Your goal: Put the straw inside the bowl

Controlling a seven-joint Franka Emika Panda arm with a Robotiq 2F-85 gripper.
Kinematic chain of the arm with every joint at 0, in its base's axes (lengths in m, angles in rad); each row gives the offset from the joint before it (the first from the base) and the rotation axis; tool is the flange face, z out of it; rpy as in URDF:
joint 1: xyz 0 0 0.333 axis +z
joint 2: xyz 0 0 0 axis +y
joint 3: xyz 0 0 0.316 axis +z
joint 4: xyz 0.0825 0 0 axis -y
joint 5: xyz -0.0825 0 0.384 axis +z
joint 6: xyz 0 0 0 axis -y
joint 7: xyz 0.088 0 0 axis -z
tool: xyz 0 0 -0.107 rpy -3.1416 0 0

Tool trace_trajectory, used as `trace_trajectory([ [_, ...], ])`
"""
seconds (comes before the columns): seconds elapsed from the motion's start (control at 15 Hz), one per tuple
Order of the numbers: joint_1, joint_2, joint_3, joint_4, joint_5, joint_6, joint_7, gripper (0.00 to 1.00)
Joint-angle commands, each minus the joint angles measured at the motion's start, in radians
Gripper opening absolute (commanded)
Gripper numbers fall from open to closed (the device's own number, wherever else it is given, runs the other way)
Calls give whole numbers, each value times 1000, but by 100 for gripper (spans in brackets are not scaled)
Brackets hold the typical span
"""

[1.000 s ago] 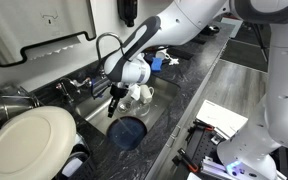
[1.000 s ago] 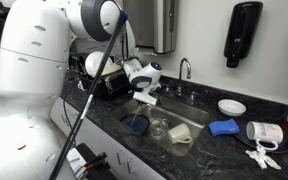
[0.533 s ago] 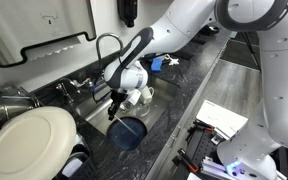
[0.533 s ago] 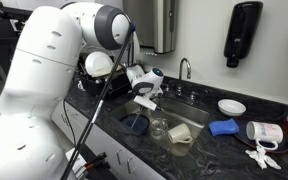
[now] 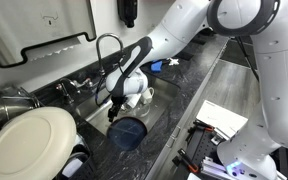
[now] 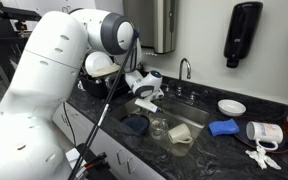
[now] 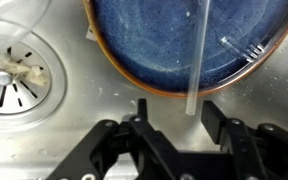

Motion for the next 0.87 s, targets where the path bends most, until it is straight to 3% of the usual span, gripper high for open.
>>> trace_trajectory([
  [0.0, 41, -69, -42, -28, -202, 36, 116, 90],
  [0.13, 73, -145, -83, -58, -361, 37, 194, 99],
  [0.4, 114, -263, -126, -66, -593, -52, 300, 100],
  [0.6, 100, -326, -93, -71, -627, -108, 276, 100],
  [0.8, 73, -377, -49, -94, -561, -125, 203, 100],
])
